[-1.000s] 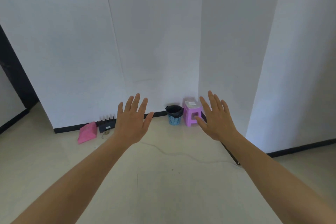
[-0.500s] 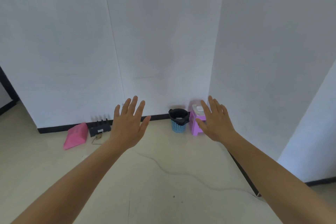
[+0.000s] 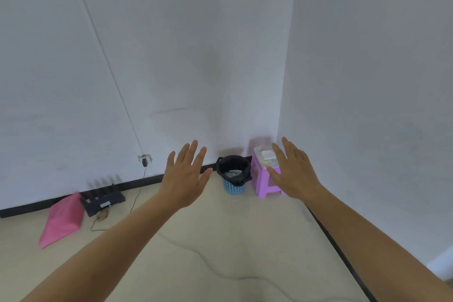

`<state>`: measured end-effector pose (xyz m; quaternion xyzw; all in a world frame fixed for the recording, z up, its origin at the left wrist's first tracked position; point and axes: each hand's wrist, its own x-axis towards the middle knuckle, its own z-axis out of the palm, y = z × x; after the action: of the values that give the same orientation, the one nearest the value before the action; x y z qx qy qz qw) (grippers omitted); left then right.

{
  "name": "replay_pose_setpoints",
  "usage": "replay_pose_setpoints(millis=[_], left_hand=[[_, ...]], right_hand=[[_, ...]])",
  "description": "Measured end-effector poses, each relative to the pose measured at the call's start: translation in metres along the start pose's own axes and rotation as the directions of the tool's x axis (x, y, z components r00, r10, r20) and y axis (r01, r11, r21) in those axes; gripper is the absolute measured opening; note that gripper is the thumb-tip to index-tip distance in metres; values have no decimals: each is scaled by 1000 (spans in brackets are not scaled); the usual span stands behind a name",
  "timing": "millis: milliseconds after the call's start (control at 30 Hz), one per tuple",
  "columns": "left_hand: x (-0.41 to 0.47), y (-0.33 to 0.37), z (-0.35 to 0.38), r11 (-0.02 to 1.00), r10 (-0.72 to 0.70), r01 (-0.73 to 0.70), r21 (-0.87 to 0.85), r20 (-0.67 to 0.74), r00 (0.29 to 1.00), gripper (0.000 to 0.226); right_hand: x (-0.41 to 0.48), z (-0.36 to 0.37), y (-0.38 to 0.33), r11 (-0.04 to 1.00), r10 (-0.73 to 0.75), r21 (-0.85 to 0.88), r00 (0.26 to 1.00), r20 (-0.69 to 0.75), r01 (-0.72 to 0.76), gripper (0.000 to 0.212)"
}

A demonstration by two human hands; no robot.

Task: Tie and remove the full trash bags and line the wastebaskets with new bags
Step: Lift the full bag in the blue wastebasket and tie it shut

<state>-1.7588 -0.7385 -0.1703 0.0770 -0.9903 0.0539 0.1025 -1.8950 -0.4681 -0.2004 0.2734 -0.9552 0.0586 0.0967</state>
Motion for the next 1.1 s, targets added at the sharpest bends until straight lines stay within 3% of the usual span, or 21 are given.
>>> replay_pose_setpoints(millis=[167,367,500,667,867,1100], left_hand=[[135,-16,49,999,-42,43,-11,108,993,66],[262,-62,73,996,-81,84,-30,81,993,65],[339,-107,119,997,-64,68,-28,125,990,66],[452,-157,208,997,6,13,-80,227,974,65],[592,-203,299,982,146,-95,-165,330,933,62],[690,-217,386,958,183,-66,-279,416,891,59]], right_hand=[[130,41,44,999,30,9,997,72,-31,69],[289,63,55,999,26,37,993,114,-30,69],[367,101,48,999,8,36,985,170,-14,69],[444,173,52,995,96,-20,963,251,-94,68],[543,248,55,934,358,-133,867,347,-332,68],[613,325,48,893,435,-111,774,460,-436,68]])
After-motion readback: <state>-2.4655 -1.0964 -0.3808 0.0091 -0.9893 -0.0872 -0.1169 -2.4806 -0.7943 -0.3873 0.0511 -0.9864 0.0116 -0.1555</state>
